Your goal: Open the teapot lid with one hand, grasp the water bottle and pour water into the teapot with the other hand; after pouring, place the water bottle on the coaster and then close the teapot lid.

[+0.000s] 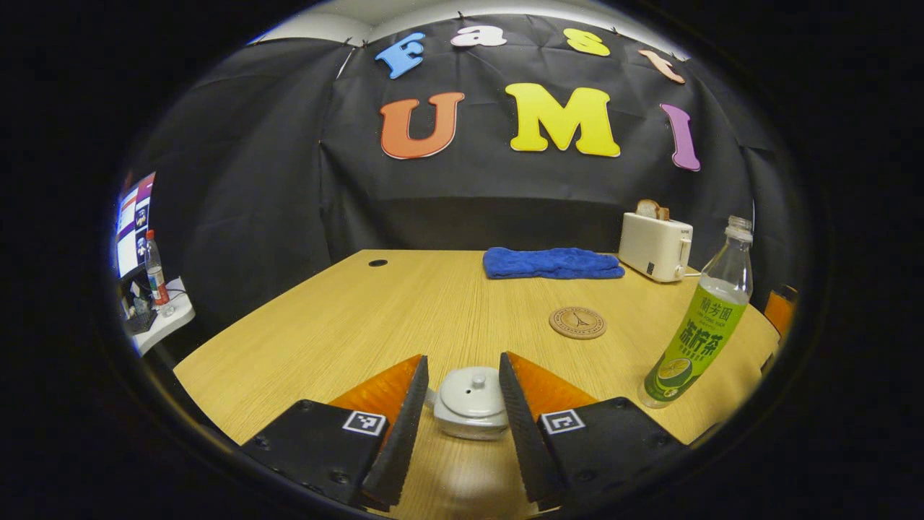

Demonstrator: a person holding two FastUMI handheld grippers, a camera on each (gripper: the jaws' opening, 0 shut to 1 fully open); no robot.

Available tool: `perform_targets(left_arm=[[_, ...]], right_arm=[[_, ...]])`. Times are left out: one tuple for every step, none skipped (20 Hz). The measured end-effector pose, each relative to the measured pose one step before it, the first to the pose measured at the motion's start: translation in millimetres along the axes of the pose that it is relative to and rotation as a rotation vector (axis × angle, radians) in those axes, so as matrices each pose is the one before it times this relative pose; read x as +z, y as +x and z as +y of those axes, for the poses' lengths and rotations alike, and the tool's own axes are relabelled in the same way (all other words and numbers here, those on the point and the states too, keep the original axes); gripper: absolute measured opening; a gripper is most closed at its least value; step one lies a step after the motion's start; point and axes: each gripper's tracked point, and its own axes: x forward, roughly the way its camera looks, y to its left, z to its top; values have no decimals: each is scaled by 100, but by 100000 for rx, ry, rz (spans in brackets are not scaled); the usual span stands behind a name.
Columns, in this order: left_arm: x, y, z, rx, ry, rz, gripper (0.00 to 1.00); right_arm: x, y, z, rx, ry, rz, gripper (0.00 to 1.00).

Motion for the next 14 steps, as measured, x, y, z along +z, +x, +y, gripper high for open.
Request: perform_targets(left_arm=[[122,77,-191,-458,311,-403,61],[3,68,-165,-528,187,-105,56],[-21,187,-192,-179,190,-32,53],[99,8,-35,-165,771,-551,45],[48,26,-86,242,1596,-475,43],[106,100,-150,-44,1362,-720,36],[66,28,60,689,373,89,32],[64,116,-224,-928,-87,-659,18],[61,58,-66,-634,218,80,14],[45,73,-7,-523,22,-54,8],[112,-54,153,-257,-245,3,6],[279,-217,-15,-565,-962,-737,4],[475,-175,119,45,-616,-1552,4],[596,-198,383,1019,-646,-2403,3]], right_arm=[[-224,133,-5,-138,-47,430,95],[11,71,25,90,-43,270,95],[-28,4,92,281,-197,-2,95],[159,78,169,518,-353,-300,95],[58,-101,224,1095,-451,-720,95],[219,-64,301,1390,-648,-838,97],[89,26,225,1448,-1015,-826,95],[145,-37,235,1212,-1280,-465,95],[35,-43,252,1458,-822,-525,95],[159,-138,299,1477,-45,-735,95],[142,-87,415,2049,327,-825,95],[214,-144,466,2171,243,-860,95],[44,-11,706,2982,523,-810,95],[50,-99,806,3065,404,-53,95]])
